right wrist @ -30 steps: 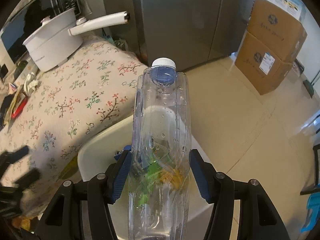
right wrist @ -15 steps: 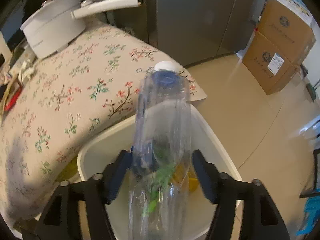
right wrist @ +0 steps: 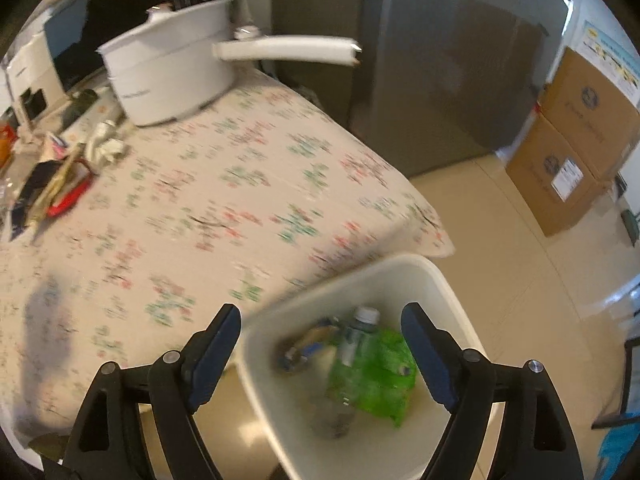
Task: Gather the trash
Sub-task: 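Grasp the flattened blue carton with the left gripper while the right gripper returns to the table, then grasp the cream snack bag with the right gripper while the left gripper holds the blue carton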
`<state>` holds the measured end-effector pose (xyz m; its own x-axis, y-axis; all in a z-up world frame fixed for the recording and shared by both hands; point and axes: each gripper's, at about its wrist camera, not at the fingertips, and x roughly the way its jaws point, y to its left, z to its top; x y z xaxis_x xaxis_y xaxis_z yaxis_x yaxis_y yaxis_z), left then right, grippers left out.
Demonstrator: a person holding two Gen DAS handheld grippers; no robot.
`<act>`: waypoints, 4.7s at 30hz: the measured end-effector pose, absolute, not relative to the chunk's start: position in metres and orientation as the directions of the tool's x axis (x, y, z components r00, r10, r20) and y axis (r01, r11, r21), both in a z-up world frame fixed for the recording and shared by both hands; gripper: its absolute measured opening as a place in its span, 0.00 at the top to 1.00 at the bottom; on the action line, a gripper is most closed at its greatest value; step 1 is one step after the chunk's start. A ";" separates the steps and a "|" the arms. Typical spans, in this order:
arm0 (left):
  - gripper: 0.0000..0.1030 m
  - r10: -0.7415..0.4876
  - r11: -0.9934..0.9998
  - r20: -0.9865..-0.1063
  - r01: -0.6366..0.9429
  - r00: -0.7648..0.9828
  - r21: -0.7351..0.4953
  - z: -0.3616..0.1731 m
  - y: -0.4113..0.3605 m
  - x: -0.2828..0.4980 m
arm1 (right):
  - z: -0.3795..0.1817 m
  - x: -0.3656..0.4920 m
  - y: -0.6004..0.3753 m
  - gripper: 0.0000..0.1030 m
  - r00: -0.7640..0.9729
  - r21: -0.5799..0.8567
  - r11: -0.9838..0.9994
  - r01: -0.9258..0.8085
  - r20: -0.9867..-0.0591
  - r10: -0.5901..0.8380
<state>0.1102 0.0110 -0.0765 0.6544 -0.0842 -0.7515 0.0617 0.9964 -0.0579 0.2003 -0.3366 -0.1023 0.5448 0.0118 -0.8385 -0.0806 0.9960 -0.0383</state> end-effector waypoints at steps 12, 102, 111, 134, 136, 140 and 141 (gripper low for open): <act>0.02 0.028 0.994 -0.776 -0.099 0.631 -0.044 -0.090 0.101 0.152 | -0.091 0.230 -0.239 0.16 0.547 0.082 0.979 -0.184 -0.819 0.172; 0.99 -0.126 0.852 -0.717 -0.296 0.686 -0.433 -0.062 0.195 0.066 | -0.114 0.233 -0.034 0.99 0.422 0.104 0.907 -0.408 -0.860 0.288; 0.99 -0.158 0.863 -0.718 -0.258 0.678 -0.434 -0.060 0.180 0.064 | -0.058 0.212 -0.067 0.99 0.495 0.118 0.910 -0.398 -0.807 0.321; 0.99 -0.163 0.869 -0.746 -0.264 0.646 -0.419 -0.077 0.176 0.079 | -0.158 0.241 -0.013 0.21 0.414 -0.058 0.882 -0.467 -0.896 0.161; 0.99 -0.165 0.871 -0.747 -0.261 0.645 -0.417 -0.078 0.176 0.080 | -0.169 0.248 -0.010 0.21 0.403 -0.069 0.883 -0.463 -0.904 0.141; 0.99 -0.172 0.871 -0.748 -0.255 0.641 -0.419 -0.079 0.175 0.084 | -0.176 0.260 -0.019 0.20 0.395 -0.018 0.901 -0.434 -0.903 0.172; 0.99 -0.172 0.873 -0.749 -0.254 0.640 -0.417 -0.079 0.175 0.084 | -0.176 0.260 -0.019 0.21 0.398 -0.025 0.898 -0.440 -0.901 0.170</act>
